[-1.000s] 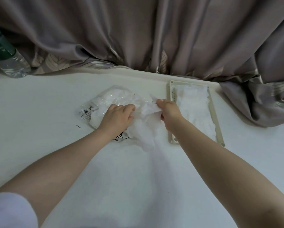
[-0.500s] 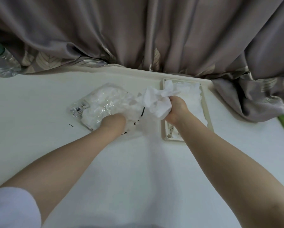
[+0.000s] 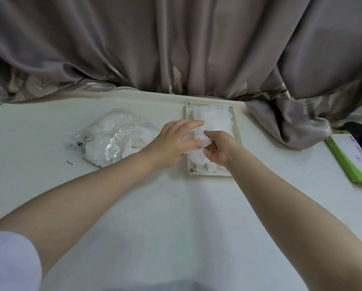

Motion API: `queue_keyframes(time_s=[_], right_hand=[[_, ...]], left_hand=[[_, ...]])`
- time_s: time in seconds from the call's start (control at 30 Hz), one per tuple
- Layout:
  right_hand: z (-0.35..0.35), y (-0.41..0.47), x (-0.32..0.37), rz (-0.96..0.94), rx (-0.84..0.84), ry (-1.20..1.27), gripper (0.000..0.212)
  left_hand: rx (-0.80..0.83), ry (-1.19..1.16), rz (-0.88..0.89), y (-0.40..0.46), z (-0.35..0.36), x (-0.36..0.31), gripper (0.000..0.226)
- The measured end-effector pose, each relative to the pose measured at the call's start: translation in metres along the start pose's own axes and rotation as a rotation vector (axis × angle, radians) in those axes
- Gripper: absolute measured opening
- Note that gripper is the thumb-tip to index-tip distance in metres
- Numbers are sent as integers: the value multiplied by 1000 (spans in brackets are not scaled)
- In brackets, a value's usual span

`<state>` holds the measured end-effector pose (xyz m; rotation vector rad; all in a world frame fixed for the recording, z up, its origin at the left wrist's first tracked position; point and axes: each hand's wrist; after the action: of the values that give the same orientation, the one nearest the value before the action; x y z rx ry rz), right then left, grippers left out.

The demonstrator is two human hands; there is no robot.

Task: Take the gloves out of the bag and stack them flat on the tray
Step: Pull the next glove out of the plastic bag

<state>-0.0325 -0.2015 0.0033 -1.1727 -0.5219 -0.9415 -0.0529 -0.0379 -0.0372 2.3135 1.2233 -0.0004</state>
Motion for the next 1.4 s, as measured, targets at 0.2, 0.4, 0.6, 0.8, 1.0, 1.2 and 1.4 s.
queue_keyframes(time_s=[0.2,0.4,0.6,0.8,1.0,1.2,1.4], right_hand=[[-39,-16,17,-132,43,-80,64],[-68,-28,36,-235,107,-540,37],[-86,-32,44,-504,272,-725,49],[-97,-30,47,-680,369,-851,22],[-116,-28,59,-478,732,-845,18],[-107,-14,63,-509,539,-589,6],[-89,-8,61,-393,763,-548,29]], left_hand=[[136,-626,-525,25,-11,-35,14],[269,-1346,-1053,50,-17,-62,24],[288,-1447,-1165,62,-20,-83,33],[260,-1338,-1178,69,-20,-87,25],[158,-1131,-1036,66,-16,-80,32],[324,-1226,-828,77,-15,-95,35],[364,-1331,-824,86,-13,-89,36]])
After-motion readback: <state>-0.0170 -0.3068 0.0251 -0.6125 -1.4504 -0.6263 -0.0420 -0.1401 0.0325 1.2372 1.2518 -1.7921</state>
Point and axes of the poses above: each hand's wrist, its own y-axis towards the middle knuckle, its own z-axis out of the palm, x = y × z, and after that the axes turned 11 degrees about -z, right-handed
